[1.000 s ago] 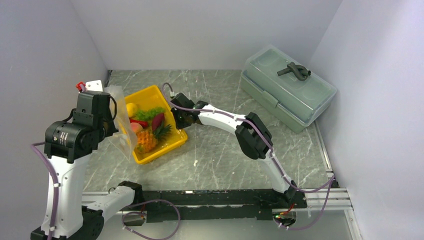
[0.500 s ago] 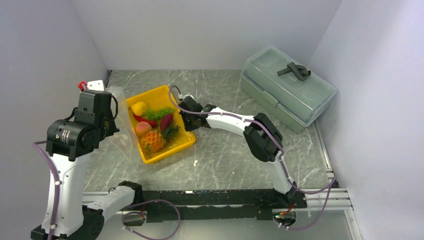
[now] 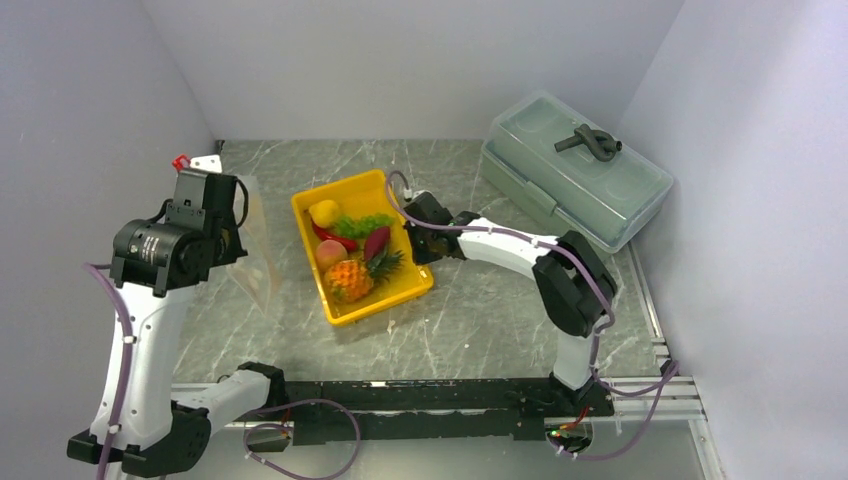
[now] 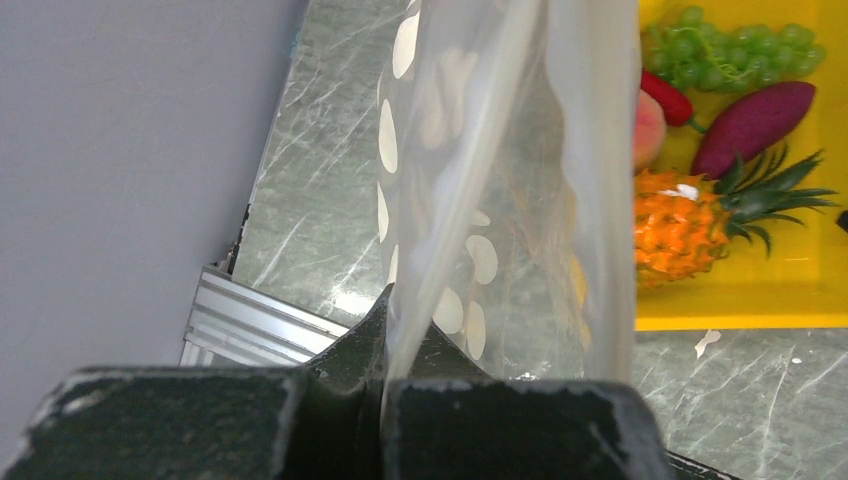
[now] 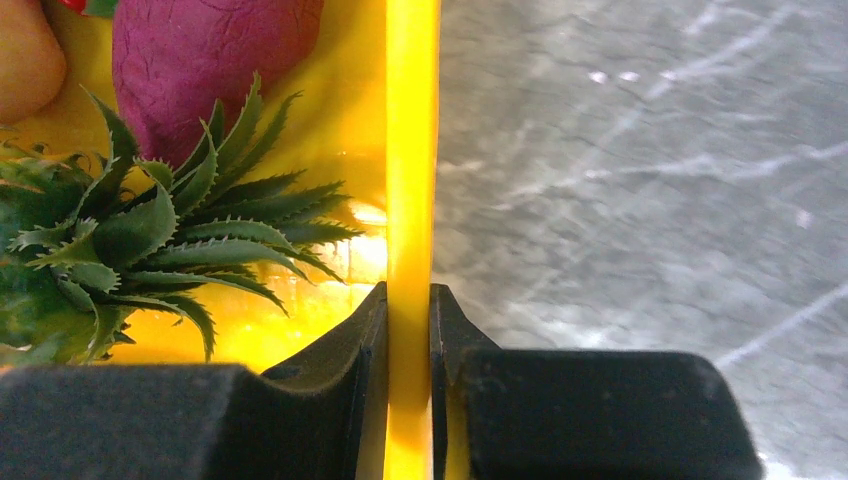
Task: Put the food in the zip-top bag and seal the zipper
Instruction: Move the bin to the center of the board.
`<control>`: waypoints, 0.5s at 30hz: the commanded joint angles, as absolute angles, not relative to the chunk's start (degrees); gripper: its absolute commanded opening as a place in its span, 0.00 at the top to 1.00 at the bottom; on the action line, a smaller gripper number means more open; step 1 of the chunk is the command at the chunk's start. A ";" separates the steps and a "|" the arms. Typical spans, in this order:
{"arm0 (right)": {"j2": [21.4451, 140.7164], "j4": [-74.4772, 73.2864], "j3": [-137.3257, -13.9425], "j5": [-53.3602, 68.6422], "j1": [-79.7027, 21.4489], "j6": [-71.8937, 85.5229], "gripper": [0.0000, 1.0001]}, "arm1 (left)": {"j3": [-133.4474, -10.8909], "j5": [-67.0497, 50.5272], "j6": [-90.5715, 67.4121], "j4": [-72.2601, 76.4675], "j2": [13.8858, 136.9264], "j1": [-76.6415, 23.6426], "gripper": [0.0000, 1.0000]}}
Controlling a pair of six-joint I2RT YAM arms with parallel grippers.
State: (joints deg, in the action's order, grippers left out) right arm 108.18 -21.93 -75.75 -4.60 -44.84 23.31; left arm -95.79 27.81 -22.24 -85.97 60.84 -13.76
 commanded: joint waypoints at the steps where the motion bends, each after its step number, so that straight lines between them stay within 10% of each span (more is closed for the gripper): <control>1: 101.66 -20.42 -71.56 -6.16 -42.98 21.17 1.00 | -95.84 27.17 -22.85 -84.09 61.39 -13.97 1.00; 15: 84.66 -22.18 -55.25 -7.98 -35.82 16.08 1.00 | -94.29 22.21 -23.52 -81.90 62.40 -13.97 1.00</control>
State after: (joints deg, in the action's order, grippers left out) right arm 90.11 -22.63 -58.13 -5.91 -38.81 18.04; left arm -94.72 25.17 -22.26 -84.18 62.48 -13.76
